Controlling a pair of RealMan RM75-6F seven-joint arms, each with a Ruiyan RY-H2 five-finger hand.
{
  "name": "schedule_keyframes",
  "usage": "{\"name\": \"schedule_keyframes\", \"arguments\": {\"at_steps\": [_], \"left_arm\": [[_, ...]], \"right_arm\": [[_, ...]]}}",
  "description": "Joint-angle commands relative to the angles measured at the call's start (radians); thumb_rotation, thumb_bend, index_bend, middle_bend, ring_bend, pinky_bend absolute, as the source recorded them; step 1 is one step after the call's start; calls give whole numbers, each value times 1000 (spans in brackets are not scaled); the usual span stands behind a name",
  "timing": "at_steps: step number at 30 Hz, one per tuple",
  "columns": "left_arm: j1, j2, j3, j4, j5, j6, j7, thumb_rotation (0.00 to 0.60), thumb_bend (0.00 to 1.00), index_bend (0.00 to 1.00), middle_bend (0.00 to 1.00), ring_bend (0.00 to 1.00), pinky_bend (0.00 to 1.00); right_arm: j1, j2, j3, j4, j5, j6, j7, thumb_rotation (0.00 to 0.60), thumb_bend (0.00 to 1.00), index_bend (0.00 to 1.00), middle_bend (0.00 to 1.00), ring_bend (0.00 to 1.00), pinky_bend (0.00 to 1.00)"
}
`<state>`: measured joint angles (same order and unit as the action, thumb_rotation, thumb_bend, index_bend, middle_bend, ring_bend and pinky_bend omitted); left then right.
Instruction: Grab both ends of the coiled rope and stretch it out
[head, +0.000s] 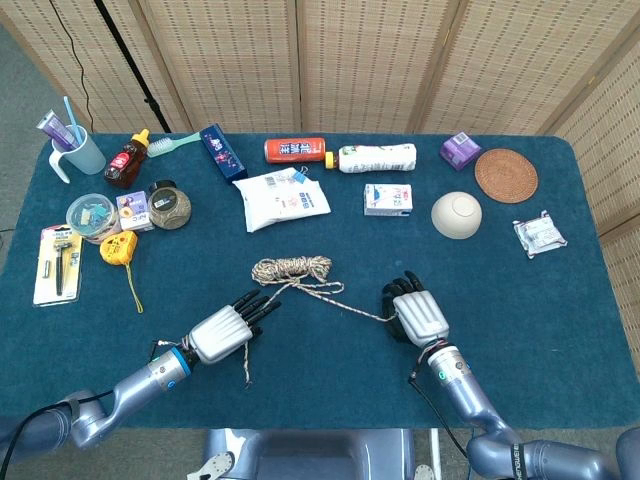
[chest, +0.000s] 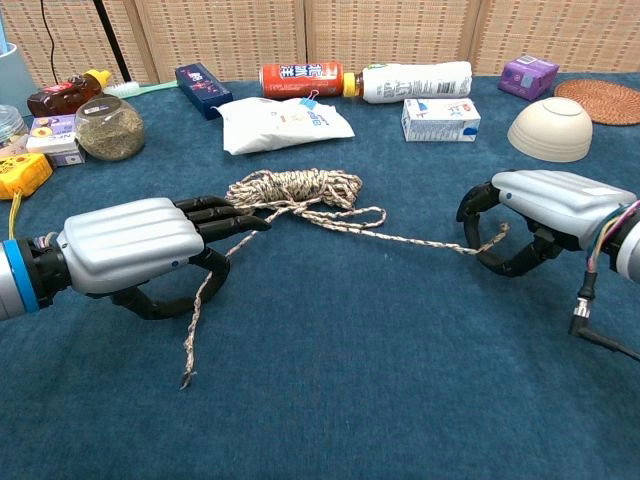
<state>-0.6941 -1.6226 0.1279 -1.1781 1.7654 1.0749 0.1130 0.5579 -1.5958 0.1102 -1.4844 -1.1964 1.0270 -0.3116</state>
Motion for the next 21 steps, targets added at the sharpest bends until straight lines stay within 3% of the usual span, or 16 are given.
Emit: {"name": "schedule_keyframes", "arguments": {"at_steps": [1, 21], "left_arm": [[0, -1, 0, 1, -1, -1, 2, 600, 384, 555, 0, 0, 0], [4, -2, -2, -3, -10, 1, 9, 600, 459, 589, 0, 0, 0]], "right_arm": [[0, 0, 0, 1, 0, 0, 1, 600, 511, 608, 264, 162, 0], [-1, -1, 1, 1, -4, 3, 5, 600, 510, 611, 266, 162, 0]]}}
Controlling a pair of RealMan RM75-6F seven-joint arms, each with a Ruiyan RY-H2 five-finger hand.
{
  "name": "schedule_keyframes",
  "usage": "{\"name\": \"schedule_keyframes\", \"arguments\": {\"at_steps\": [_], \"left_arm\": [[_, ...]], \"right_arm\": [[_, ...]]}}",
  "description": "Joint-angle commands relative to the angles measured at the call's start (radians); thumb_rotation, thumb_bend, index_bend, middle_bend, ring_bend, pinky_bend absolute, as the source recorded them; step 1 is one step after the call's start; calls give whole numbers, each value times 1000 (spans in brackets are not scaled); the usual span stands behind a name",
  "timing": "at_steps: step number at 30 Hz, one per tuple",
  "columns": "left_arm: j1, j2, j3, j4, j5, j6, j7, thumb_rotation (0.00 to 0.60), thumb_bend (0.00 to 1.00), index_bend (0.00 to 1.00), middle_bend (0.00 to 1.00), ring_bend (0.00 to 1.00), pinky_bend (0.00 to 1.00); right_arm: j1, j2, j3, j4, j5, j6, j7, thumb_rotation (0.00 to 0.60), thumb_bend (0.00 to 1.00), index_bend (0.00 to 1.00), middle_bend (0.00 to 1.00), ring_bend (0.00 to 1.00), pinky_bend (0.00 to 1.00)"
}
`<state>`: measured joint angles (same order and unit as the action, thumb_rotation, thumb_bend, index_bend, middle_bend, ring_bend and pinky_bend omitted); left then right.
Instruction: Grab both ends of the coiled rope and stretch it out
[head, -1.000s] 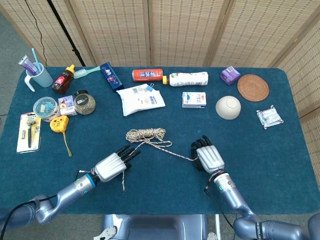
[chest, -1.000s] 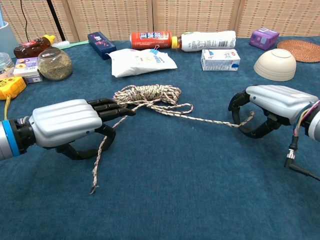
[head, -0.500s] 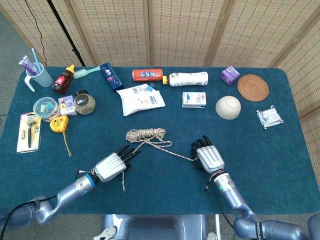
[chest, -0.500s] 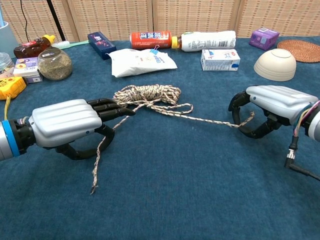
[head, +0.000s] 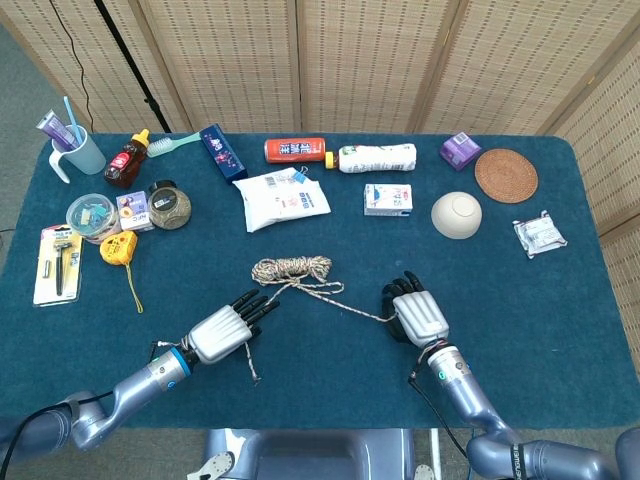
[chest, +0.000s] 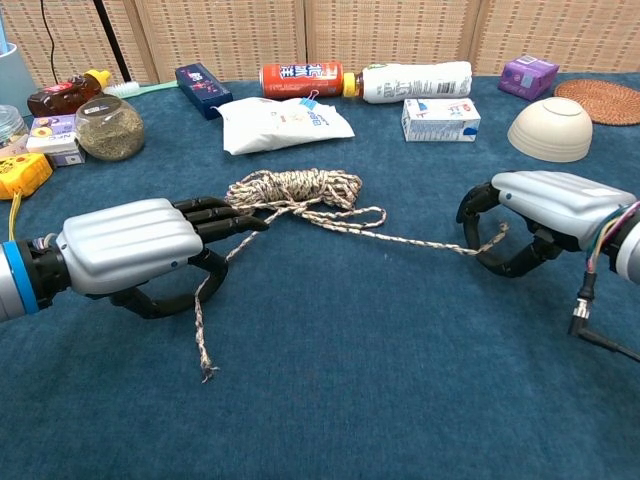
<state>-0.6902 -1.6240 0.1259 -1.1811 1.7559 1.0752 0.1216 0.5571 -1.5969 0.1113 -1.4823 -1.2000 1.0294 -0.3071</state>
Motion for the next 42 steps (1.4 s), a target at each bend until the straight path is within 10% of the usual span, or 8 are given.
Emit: {"name": "schedule_keyframes", "arguments": {"at_steps": [1, 42], "left_arm": [[1, 0, 0, -1, -1, 1, 1, 600, 460, 590, 0, 0, 0], [115, 261, -95, -121, -112, 205, -68, 600, 477, 641, 75, 0, 0]], "right_arm": [[0, 1, 0, -1, -1, 1, 0, 600, 511, 611, 266, 162, 0], [-9, 145, 50, -41, -17, 63, -16, 600, 511, 622, 276, 164, 0]]}}
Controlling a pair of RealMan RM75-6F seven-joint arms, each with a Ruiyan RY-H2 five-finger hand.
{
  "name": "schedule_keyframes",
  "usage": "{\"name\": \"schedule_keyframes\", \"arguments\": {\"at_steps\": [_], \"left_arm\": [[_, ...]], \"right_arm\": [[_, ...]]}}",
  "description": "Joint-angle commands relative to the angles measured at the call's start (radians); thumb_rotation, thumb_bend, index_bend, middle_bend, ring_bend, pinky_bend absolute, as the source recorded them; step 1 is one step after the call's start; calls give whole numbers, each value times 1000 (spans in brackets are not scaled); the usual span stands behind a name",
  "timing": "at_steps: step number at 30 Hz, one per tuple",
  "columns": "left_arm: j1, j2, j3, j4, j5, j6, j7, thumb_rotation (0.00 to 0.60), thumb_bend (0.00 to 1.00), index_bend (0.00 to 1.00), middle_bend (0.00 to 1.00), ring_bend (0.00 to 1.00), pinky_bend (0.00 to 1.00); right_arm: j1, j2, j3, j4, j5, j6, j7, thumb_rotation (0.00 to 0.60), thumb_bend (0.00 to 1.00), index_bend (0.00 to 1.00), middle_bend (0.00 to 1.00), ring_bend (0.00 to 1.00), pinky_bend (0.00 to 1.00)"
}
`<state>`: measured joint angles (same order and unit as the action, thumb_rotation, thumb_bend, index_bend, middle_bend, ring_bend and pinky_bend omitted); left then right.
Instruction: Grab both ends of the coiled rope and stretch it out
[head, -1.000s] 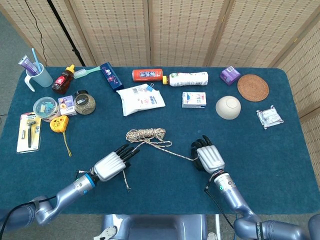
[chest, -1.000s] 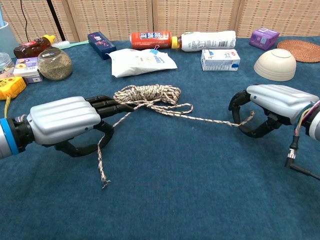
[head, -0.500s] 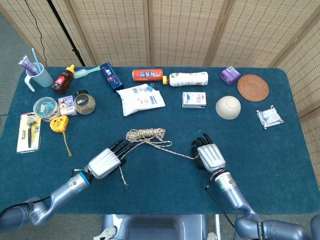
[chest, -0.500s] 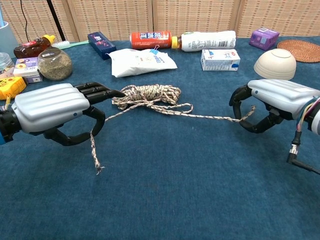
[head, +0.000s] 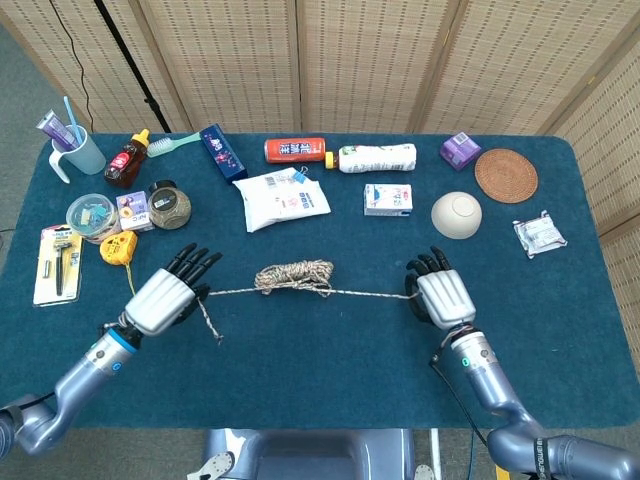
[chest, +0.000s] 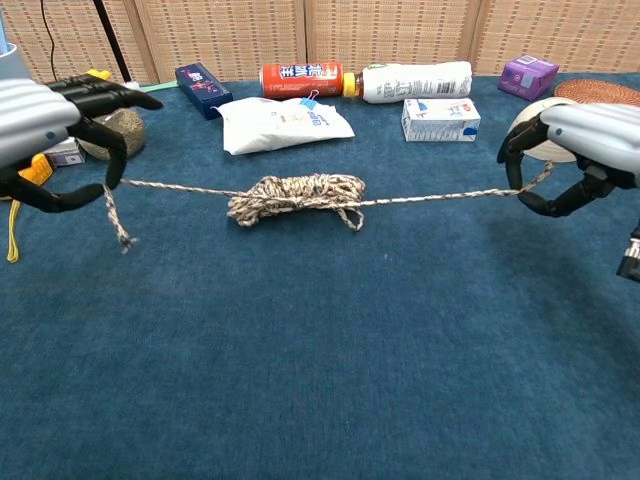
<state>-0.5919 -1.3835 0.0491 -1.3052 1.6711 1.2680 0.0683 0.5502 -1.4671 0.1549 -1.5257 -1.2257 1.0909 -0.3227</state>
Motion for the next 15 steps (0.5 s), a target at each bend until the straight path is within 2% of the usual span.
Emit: {"name": "schedule_keyframes", "arguments": {"at_steps": [1, 15], "left_arm": [[19, 26, -21, 4, -32, 13, -18, 600, 476, 641, 75, 0, 0], [73, 111, -75, 79, -132, 26, -64, 600, 477, 646, 76, 0, 0]], "right_arm": [[-3, 20, 8, 3, 11, 2, 1, 600, 511, 622, 276, 164, 0], [-33, 106, 28, 22, 53, 24, 23, 600, 512, 624, 276, 165, 0]]}}
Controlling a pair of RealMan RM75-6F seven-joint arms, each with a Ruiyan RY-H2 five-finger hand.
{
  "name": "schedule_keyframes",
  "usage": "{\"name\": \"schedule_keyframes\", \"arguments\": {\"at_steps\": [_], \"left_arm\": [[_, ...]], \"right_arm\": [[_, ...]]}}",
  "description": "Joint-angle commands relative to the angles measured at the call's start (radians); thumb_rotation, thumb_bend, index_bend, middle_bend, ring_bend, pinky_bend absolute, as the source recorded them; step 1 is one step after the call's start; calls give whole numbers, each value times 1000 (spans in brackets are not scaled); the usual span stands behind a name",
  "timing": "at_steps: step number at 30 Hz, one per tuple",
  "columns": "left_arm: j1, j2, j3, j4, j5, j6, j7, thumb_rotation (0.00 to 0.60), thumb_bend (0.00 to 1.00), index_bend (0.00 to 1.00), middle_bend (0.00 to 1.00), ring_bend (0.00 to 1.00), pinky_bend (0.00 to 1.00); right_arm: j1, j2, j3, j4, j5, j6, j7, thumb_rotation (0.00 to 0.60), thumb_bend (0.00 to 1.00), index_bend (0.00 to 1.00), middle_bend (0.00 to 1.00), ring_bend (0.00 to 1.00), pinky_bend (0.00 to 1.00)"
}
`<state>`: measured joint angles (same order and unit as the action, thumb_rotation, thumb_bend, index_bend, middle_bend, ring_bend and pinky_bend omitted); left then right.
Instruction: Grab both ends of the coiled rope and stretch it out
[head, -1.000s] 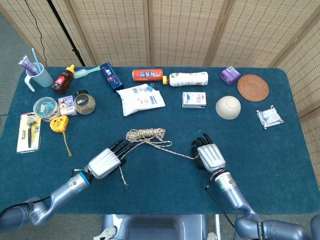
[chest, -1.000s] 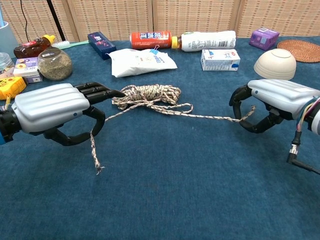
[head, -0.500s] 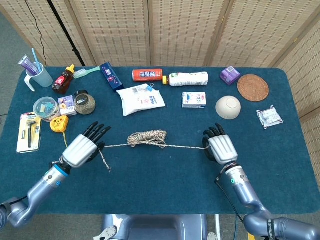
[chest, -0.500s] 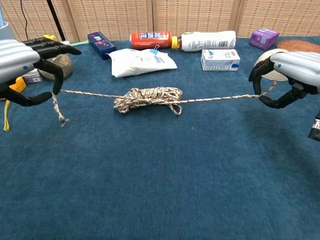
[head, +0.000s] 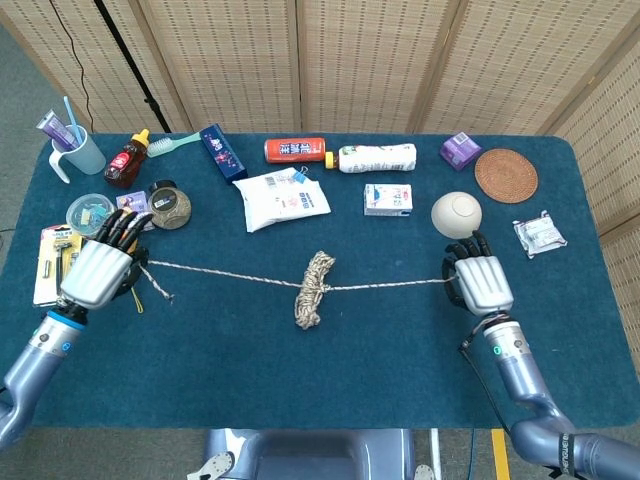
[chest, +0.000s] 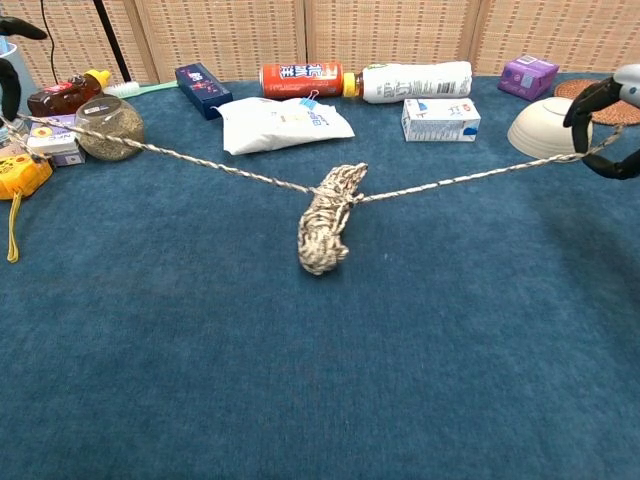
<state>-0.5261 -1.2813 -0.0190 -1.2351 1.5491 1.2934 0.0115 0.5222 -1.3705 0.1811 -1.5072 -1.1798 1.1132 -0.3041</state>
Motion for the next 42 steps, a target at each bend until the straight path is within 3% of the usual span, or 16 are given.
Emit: {"name": "schedule_keyframes", "arguments": {"at_steps": [1, 42], "left_arm": [[11, 13, -9, 14, -15, 1, -10, 600, 477, 646, 76, 0, 0], [110, 91, -98, 182, -172, -30, -85, 600, 477, 646, 76, 0, 0]], "right_arm": [[-7, 13, 3, 6, 9, 3, 6, 600, 512, 624, 276, 166, 0], [-58, 88, 3, 48, 53, 15, 36, 600, 512, 628, 282, 171, 0]]}}
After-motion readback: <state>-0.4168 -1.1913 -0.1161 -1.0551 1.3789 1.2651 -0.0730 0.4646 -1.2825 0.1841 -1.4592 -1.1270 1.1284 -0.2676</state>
